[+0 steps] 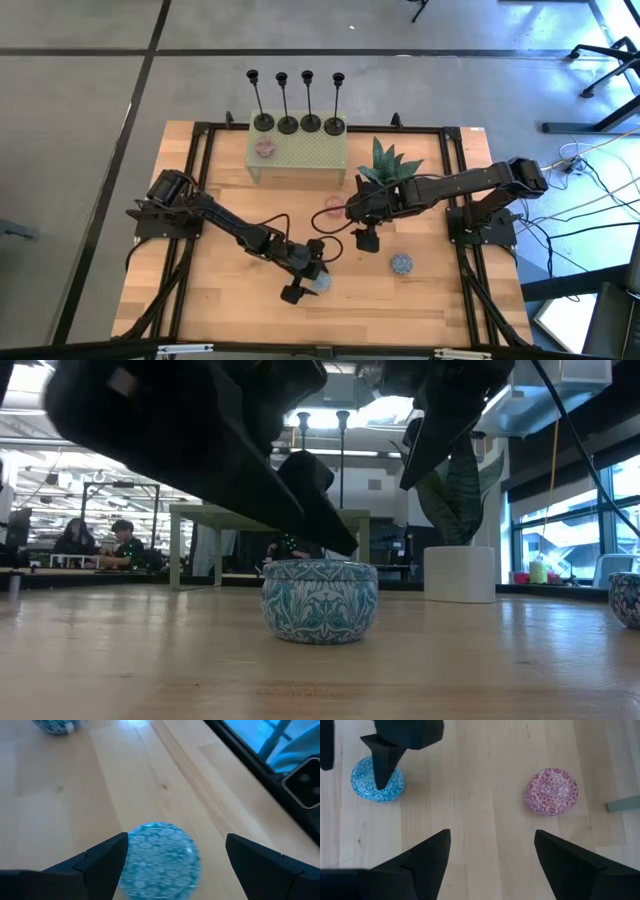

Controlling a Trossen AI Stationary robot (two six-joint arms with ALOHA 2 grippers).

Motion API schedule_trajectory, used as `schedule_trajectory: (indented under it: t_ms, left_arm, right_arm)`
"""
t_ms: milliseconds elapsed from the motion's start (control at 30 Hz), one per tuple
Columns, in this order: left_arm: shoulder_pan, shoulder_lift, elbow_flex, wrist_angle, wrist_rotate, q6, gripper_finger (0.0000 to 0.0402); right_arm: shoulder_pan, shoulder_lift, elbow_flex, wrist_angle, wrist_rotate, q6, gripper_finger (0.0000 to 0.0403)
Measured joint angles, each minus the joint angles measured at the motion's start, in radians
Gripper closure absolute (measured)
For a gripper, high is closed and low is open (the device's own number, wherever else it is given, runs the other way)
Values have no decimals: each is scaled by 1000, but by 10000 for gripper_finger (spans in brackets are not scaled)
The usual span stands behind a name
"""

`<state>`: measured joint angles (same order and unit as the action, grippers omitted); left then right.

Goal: Pick & Place candle stick holders
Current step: Put the light blue scented candle on the shelf

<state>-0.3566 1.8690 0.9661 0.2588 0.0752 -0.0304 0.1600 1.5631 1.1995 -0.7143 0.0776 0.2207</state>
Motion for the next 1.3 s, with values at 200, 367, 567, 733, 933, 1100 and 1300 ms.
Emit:
schedule_trajectory:
  t_ms: [200, 367, 567, 733, 933, 1100, 1300]
  left_arm:
    - [18, 0, 0, 0, -13, 52, 68]
    - [19, 0, 1, -18, -1, 39, 68]
    - [12, 0, 1, -31, 0, 36, 68]
    - [12, 10, 1, -21, 2, 44, 68]
    - [22, 69, -1, 28, 53, 28, 68]
    - [45, 66, 2, 36, 56, 28, 68]
    - [45, 66, 2, 33, 59, 26, 68]
  right_arm:
    - [0, 0, 0, 0, -1, 0, 109]
    - [0, 0, 0, 0, -2, 0, 109]
    - [0, 0, 0, 0, -2, 0, 109]
    - [0, 0, 0, 0, -2, 0, 109]
    - [0, 0, 0, 4, -2, 0, 109]
    - [0, 0, 0, 6, -2, 0, 109]
    - [0, 0, 0, 6, -2, -12, 109]
